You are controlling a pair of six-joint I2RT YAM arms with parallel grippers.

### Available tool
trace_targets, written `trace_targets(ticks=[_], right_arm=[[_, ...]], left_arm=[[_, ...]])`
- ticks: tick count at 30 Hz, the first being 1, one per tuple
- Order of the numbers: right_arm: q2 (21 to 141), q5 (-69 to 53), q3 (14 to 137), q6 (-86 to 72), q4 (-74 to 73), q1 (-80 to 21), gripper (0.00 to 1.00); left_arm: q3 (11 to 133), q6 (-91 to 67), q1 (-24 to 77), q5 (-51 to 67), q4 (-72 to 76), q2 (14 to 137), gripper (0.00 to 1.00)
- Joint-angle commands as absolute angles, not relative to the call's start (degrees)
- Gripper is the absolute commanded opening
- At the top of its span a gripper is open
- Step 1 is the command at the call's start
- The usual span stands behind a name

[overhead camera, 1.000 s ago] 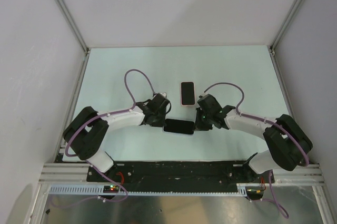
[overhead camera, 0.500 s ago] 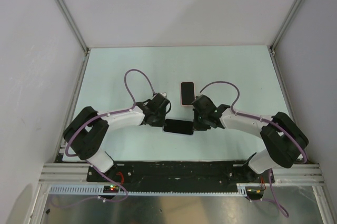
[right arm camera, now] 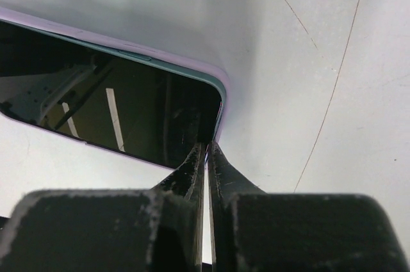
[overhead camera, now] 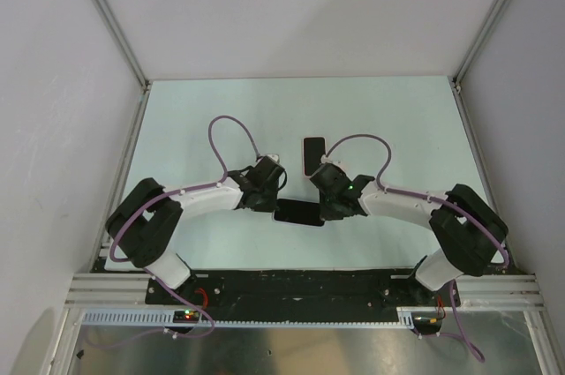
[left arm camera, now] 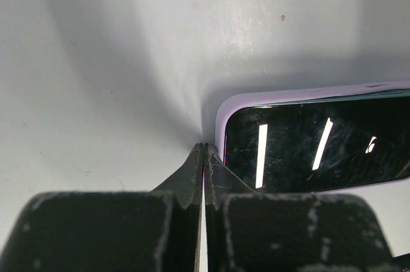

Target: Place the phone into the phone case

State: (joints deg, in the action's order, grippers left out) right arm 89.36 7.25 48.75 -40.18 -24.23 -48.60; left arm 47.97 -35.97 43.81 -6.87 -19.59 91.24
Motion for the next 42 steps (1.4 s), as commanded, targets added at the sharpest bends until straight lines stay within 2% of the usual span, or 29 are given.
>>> trace_targets(ticks=[1,6,12,23,31,42], right_arm=[[92.04,7.91,49.48,-40.45,-21.78,-50.60,0.06],[85.19,9.38,54.47,-37.40,-24.80,-47.80,0.16],[84.87,8.80,60.35,-32.85,-24.56,-44.49,0.21],[95.97,2.32,66.47,-28.25,-21.15,-40.13,0.21],[99.78,1.51,65.69,-28.04,-21.87,-40.62,0.18],[99.29,0.67,58.67,-29.21,-19.35,-41.27,0.17]], left_arm=[[47.51,-36.70,43.77,-5.94,-16.78,89.96,0.00],[45.18,-38.06,42.47,-8.52,-17.85,83.23,0.00],[42.69,-39.47,43.95,-8.00,-19.06,78.16,0.00],[39.76,-49.86,51.89,-6.81,-15.51,78.04,0.00],[38.62,-52.75,51.66,-6.03,-12.08,82.26,0.00],[37.41,-51.13,46.78,-5.31,-10.75,84.13,0.00]])
